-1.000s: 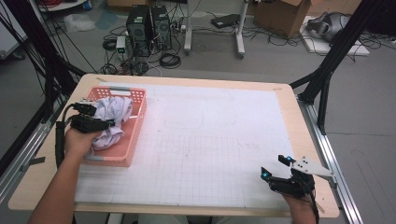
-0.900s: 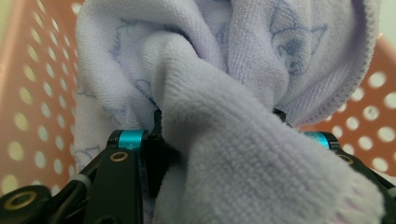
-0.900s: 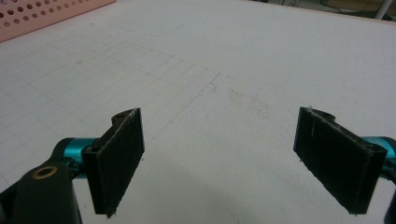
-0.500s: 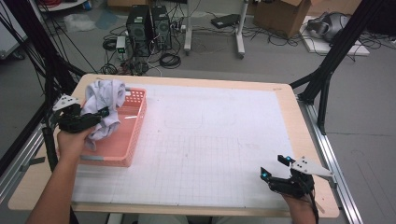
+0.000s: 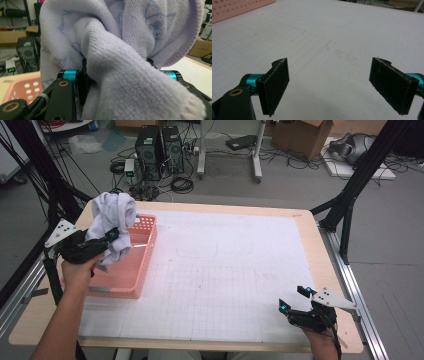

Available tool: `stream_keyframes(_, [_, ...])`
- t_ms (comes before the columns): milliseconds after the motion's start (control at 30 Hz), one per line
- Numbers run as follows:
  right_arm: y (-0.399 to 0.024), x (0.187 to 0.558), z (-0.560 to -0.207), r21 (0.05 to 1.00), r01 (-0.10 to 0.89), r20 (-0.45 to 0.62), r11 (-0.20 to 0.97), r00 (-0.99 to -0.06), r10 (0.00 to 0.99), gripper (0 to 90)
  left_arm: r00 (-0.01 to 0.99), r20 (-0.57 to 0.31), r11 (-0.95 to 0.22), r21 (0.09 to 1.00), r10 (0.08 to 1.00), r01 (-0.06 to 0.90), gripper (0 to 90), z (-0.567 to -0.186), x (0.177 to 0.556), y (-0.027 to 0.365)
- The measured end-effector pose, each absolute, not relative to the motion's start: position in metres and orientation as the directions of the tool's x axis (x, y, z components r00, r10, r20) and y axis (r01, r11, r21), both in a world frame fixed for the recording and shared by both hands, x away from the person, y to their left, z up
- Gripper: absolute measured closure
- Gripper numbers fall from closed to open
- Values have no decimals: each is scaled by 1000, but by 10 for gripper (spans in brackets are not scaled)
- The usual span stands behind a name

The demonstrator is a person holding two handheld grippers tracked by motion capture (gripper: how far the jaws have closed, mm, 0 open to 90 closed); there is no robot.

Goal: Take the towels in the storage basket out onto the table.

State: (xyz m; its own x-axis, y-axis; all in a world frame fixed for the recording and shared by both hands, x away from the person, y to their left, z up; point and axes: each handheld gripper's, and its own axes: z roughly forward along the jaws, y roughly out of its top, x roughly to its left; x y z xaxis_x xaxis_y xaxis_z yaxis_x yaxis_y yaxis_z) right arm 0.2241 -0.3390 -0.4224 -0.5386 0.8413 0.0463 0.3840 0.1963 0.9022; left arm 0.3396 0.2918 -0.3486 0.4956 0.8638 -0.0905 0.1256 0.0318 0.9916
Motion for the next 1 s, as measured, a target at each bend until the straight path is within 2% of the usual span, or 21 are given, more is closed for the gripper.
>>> stream_keyframes(533, [-338,224,-422,904,376,40,205,-552,833,149,678,-11,24,1000,735,-10,487,-327,330,245])
stream_keyframes(1000, [-336,224,-421,903,375,41,208,-559,828,149,785,-16,28,1000,619,-2,477,-319,324,183])
